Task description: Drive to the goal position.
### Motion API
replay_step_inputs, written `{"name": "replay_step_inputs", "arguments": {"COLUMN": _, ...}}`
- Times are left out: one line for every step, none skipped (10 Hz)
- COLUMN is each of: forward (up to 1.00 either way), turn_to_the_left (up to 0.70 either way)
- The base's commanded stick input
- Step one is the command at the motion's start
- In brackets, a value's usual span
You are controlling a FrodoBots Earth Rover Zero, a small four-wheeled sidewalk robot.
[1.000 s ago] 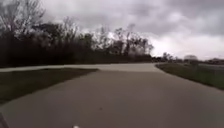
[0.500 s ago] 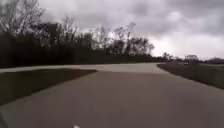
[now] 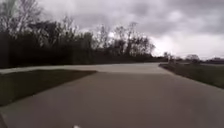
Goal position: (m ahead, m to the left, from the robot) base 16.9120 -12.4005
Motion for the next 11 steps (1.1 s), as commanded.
{"name": "replay_step_inputs", "arguments": {"forward": 1.00, "turn_to_the_left": -0.40}}
{"name": "replay_step_inputs", "arguments": {"forward": 1.00, "turn_to_the_left": -0.40}}
{"name": "replay_step_inputs", "arguments": {"forward": 1.00, "turn_to_the_left": -0.40}}
{"name": "replay_step_inputs", "arguments": {"forward": 1.00, "turn_to_the_left": -0.40}}
{"name": "replay_step_inputs", "arguments": {"forward": 1.00, "turn_to_the_left": -0.40}}
{"name": "replay_step_inputs", "arguments": {"forward": 1.00, "turn_to_the_left": -0.38}}
{"name": "replay_step_inputs", "arguments": {"forward": 1.00, "turn_to_the_left": -0.30}}
{"name": "replay_step_inputs", "arguments": {"forward": 1.00, "turn_to_the_left": -0.10}}
{"name": "replay_step_inputs", "arguments": {"forward": 1.00, "turn_to_the_left": 0.00}}
{"name": "replay_step_inputs", "arguments": {"forward": 1.00, "turn_to_the_left": 0.00}}
{"name": "replay_step_inputs", "arguments": {"forward": 1.00, "turn_to_the_left": 0.00}}
